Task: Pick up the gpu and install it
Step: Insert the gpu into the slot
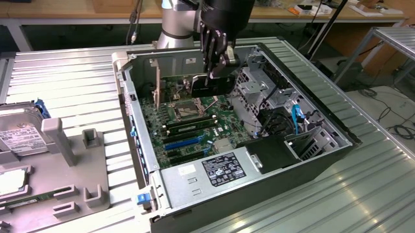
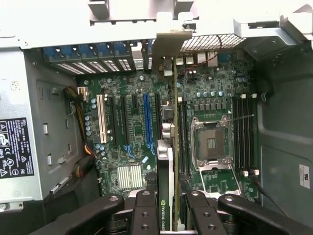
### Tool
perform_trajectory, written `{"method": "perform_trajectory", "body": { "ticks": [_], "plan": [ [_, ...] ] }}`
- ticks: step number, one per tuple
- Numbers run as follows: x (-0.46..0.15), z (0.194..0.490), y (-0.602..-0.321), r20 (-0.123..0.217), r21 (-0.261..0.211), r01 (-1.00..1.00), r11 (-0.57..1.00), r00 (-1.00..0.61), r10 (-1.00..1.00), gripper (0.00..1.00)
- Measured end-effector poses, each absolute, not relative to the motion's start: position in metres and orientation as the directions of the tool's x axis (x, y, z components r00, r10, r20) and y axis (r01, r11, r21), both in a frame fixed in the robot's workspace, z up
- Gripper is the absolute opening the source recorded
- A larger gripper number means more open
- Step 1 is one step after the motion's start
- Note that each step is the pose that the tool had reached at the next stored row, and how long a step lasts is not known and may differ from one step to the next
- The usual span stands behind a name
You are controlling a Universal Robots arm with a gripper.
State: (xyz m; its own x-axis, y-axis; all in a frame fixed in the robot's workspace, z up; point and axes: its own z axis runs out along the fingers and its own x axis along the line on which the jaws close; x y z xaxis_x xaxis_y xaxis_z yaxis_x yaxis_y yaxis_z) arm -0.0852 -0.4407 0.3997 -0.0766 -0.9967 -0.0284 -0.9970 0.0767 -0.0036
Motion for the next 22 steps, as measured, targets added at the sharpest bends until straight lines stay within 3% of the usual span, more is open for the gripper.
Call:
{"method": "perform_trajectory", "body": {
  "ticks": [22],
  "plan": [
    [-0.085,0.382,-0.441,-0.03,-0.022,-0.997,0.077,-0.076,-0.997,0.27]
  ]
}}
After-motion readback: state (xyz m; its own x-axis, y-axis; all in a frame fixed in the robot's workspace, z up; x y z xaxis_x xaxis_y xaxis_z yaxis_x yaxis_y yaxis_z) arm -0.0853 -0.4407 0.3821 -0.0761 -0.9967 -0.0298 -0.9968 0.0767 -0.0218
